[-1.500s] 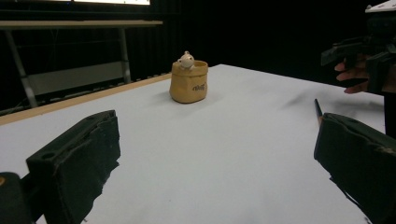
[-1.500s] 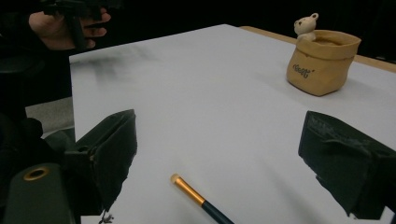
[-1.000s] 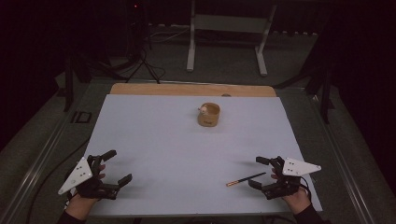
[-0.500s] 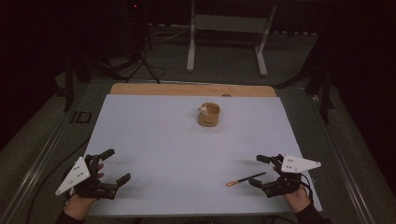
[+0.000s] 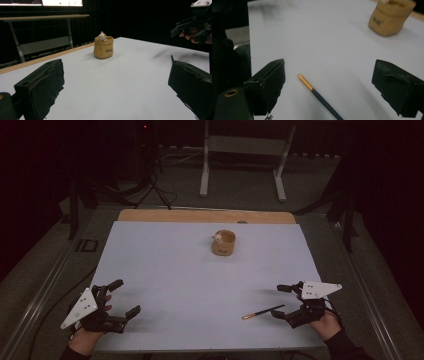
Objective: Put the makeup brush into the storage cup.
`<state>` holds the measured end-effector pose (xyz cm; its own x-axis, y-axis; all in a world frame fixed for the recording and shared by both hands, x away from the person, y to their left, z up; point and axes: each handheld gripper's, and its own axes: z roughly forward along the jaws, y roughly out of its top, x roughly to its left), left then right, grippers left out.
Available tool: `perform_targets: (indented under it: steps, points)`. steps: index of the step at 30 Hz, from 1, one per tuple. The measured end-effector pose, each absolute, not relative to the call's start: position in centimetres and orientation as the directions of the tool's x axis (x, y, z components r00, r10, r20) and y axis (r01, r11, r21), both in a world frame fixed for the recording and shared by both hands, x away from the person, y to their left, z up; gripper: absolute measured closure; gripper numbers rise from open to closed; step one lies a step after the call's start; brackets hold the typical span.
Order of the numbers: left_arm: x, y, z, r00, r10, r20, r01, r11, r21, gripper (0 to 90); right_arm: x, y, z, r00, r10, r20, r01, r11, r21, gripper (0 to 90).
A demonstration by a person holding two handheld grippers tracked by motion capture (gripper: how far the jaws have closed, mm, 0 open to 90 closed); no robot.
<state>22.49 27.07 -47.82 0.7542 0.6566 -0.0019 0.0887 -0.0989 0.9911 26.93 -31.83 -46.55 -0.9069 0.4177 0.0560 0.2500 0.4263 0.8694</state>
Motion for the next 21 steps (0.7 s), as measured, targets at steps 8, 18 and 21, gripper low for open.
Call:
perform_targets:
  steps: [8,18,21]
  points:
    - [22.5,26.9,-47.8,0.756,0.654,0.007,0.087,-0.112,0.99,1.6,27.7,-33.0,-47.5,-0.916,0.392,0.089,0.289,0.489,0.823,11.8]
    - [22.5,26.8,-47.8,0.758,0.652,0.007,0.09,-0.116,0.989,1.6,29.1,-35.0,-48.9,-0.912,0.394,0.116,0.341,0.569,0.748,13.5]
    - [22.5,26.8,-47.8,0.757,0.653,0.008,0.089,-0.115,0.989,1.6,29.5,-35.3,-49.0,-0.908,0.4,0.122,0.354,0.58,0.733,13.5]
